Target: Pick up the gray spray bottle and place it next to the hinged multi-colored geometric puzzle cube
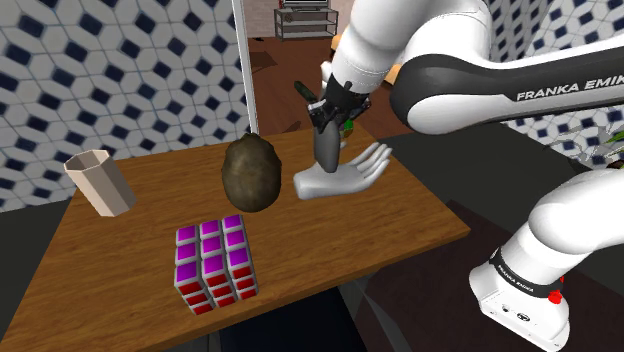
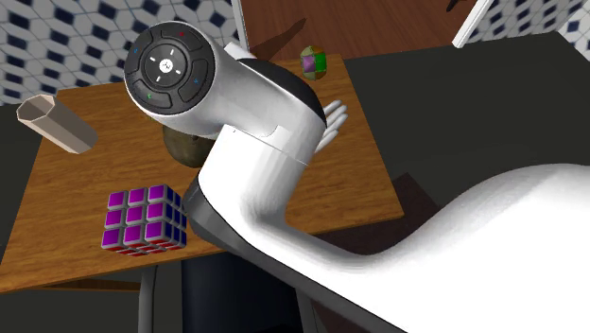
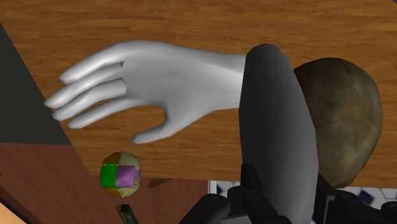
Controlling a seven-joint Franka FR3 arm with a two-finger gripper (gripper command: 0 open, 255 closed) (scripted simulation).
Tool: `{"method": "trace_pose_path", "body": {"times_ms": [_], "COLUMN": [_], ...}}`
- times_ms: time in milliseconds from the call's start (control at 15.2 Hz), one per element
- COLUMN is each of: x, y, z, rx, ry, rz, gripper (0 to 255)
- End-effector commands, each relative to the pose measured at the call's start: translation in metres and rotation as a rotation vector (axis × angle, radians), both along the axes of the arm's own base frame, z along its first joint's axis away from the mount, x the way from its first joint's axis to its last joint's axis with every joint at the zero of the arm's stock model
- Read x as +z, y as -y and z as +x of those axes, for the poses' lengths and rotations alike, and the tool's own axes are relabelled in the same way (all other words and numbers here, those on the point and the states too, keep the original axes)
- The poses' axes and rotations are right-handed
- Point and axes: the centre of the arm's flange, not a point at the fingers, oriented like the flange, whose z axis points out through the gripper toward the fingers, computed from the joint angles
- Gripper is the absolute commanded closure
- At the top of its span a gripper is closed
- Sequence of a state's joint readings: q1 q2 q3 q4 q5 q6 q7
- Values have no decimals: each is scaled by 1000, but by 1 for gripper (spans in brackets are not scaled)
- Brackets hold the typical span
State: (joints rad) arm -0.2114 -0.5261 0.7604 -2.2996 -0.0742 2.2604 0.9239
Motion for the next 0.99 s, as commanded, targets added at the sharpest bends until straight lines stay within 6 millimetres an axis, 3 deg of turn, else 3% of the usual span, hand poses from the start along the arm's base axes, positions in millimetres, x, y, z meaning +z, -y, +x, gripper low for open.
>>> {"method": "trace_pose_path", "body": {"times_ms": [0,924], "x": [10,83], "y": [-1,-1], "z": [0,0], "rx": [0,0], "ry": [0,0], "rz": [0,0], "gripper": [255,255]}}
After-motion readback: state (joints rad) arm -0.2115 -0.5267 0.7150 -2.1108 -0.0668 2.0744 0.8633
